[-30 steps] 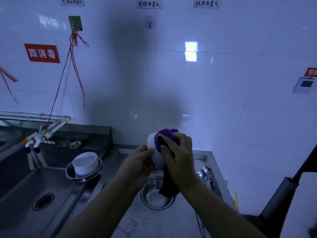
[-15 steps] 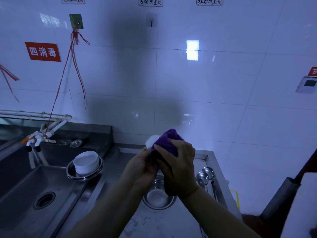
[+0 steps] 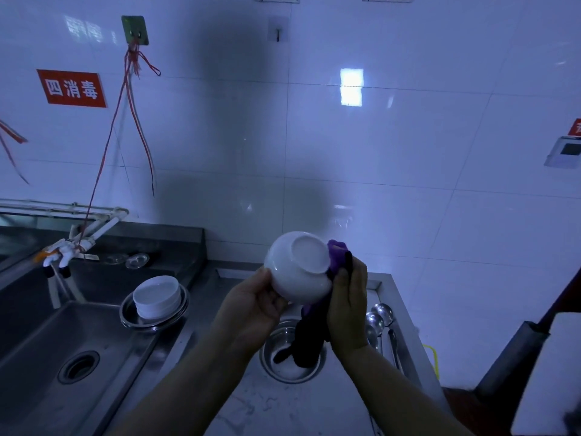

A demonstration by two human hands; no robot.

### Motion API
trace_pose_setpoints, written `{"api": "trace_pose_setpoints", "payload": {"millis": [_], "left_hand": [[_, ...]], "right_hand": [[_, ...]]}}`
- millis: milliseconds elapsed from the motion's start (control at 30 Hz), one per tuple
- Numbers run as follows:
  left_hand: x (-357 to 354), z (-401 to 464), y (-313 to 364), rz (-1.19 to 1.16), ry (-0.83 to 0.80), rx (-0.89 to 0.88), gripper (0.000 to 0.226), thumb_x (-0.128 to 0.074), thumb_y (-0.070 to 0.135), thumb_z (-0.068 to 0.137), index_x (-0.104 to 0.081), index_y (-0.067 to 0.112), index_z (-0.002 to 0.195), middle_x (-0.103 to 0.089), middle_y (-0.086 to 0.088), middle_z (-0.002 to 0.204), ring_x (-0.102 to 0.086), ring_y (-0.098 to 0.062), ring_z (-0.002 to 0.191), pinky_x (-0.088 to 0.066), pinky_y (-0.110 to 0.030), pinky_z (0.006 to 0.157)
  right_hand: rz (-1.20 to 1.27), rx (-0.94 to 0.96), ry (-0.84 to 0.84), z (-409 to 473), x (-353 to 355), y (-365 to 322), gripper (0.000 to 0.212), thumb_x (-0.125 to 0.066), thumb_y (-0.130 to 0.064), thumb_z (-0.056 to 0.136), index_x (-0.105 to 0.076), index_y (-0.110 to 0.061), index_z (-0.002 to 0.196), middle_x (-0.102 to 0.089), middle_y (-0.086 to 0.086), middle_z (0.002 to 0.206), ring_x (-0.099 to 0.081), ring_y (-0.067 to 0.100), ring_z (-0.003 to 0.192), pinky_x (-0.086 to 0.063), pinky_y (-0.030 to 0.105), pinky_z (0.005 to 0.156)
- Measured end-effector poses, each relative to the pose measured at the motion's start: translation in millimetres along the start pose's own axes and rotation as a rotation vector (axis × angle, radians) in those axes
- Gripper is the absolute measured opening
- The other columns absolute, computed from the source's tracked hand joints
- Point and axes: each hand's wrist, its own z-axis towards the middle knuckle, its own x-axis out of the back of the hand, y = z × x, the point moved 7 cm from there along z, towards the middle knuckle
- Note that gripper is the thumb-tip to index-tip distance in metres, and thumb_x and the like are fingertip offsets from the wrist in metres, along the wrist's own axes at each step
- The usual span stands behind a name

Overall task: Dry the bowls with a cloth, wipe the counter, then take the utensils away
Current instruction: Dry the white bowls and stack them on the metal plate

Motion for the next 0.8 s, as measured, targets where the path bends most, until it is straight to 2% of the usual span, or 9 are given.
{"api": "trace_pose_setpoints", "payload": {"millis": [100, 200, 300, 433, 500, 600, 700, 800], "left_hand": [[8, 2, 10, 0.091, -0.039, -0.005, 0.027, -0.036, 0.006, 0.095, -0.06, 0.001, 0.107, -0.073, -0.012, 0.088, -0.071, -0.019, 0.075, -0.059, -0.028, 0.063], [19, 5, 18, 0.213, -0.072, 0.006, 0.024, -0.044, 0.006, 0.085, -0.062, 0.002, 0.099, -0.073, -0.01, 0.081, -0.07, -0.017, 0.069, -0.058, -0.025, 0.061], [36, 10, 24, 0.338, -0.082, 0.014, 0.025, -0.04, 0.006, 0.089, -0.061, 0.001, 0.101, -0.069, -0.011, 0.086, -0.066, -0.02, 0.076, -0.056, -0.028, 0.068], [59, 18, 42, 0.467, -0.064, 0.012, 0.03, -0.038, 0.008, 0.093, -0.058, -0.002, 0.114, -0.064, -0.018, 0.103, -0.06, -0.027, 0.09, -0.049, -0.036, 0.082], [73, 24, 54, 0.491, -0.031, 0.003, 0.029, -0.037, 0.008, 0.095, -0.058, -0.001, 0.113, -0.065, -0.018, 0.104, -0.06, -0.028, 0.092, -0.048, -0.038, 0.084], [97, 34, 76, 0.516, 0.046, -0.022, 0.027, -0.037, 0.005, 0.096, -0.059, 0.0, 0.109, -0.064, -0.018, 0.103, -0.059, -0.028, 0.093, -0.047, -0.038, 0.086], [131, 46, 115, 0.548, 0.141, -0.078, 0.023, -0.038, 0.003, 0.096, -0.061, 0.004, 0.101, -0.063, -0.014, 0.099, -0.057, -0.025, 0.091, -0.046, -0.035, 0.083], [174, 59, 170, 0.879, 0.299, -0.153, 0.021, -0.043, 0.004, 0.096, -0.062, 0.008, 0.103, -0.063, -0.01, 0.097, -0.057, -0.025, 0.091, -0.049, -0.031, 0.073]], "right_hand": [[0.029, -0.134, -0.082, 9, -6, 7, 0.021, -0.039, -0.026, 0.095, -0.054, -0.037, 0.106, -0.056, -0.008, 0.11, -0.052, -0.01, 0.096, -0.039, 0.005, 0.08], [0.015, -0.215, -0.222, 17, -18, 13, 0.024, -0.042, -0.016, 0.1, -0.06, -0.03, 0.106, -0.06, 0.0, 0.109, -0.056, -0.001, 0.094, -0.044, 0.013, 0.08], [-0.069, -0.285, -0.355, 24, -36, 20, 0.024, -0.042, -0.018, 0.1, -0.062, -0.017, 0.111, -0.063, 0.005, 0.11, -0.058, 0.014, 0.1, -0.047, 0.029, 0.085], [-0.139, -0.333, -0.483, 28, -68, 30, 0.022, -0.043, -0.024, 0.099, -0.064, -0.027, 0.092, -0.067, -0.005, 0.089, -0.059, 0.002, 0.079, -0.046, 0.017, 0.069], [-0.147, -0.382, -0.466, 26, -85, 43, 0.022, -0.043, -0.026, 0.099, -0.064, -0.029, 0.091, -0.067, -0.007, 0.089, -0.06, 0.004, 0.081, -0.046, 0.02, 0.071], [-0.231, -0.425, -0.396, 18, -110, 72, 0.025, -0.04, -0.03, 0.1, -0.063, -0.023, 0.101, -0.066, -0.003, 0.097, -0.06, 0.014, 0.09, -0.046, 0.03, 0.078], [-0.32, -0.432, -0.419, 1, -138, 103, 0.022, -0.041, -0.029, 0.1, -0.061, -0.022, 0.105, -0.064, -0.001, 0.099, -0.057, 0.012, 0.087, -0.042, 0.023, 0.073], [-0.42, -0.461, -0.497, -17, -167, 135, 0.026, -0.039, -0.026, 0.101, -0.059, -0.014, 0.113, -0.061, 0.004, 0.102, -0.055, 0.018, 0.089, -0.038, 0.025, 0.075]]}}
